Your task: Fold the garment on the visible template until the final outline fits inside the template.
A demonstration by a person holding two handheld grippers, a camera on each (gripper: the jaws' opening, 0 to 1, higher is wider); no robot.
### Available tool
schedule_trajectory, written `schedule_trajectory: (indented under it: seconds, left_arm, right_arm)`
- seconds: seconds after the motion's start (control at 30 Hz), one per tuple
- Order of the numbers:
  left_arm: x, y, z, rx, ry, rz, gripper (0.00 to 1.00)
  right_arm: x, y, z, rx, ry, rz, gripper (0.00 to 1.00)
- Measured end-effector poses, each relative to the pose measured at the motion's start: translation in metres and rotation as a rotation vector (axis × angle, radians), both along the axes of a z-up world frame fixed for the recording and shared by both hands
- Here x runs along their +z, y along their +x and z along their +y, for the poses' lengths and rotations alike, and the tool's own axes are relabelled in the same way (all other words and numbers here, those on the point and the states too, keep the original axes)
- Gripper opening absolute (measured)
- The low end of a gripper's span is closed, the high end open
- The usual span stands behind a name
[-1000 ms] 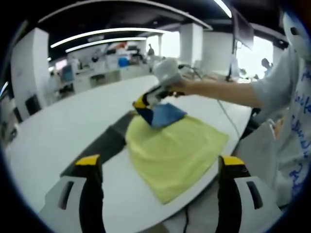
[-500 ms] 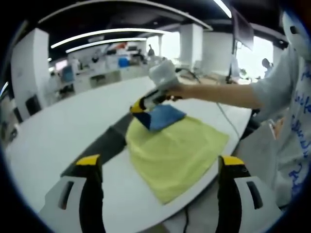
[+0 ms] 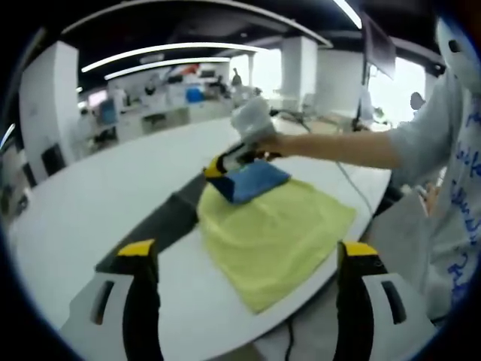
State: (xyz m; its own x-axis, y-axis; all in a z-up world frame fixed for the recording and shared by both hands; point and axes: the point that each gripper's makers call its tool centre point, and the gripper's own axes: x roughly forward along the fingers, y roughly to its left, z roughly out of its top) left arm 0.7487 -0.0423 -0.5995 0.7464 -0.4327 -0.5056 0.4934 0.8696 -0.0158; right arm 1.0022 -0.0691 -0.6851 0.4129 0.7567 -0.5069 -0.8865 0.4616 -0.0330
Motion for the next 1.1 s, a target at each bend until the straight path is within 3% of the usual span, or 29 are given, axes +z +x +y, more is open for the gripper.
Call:
schedule_trajectory:
  seconds: [1.1]
  left_arm:
    - [-0.010, 0.004, 0.004, 0.005, -0.019, 0.035, 0.95]
  right_arm:
    - [-0.033, 0.009, 0.015, -0.042, -0.005, 0.052, 0.01]
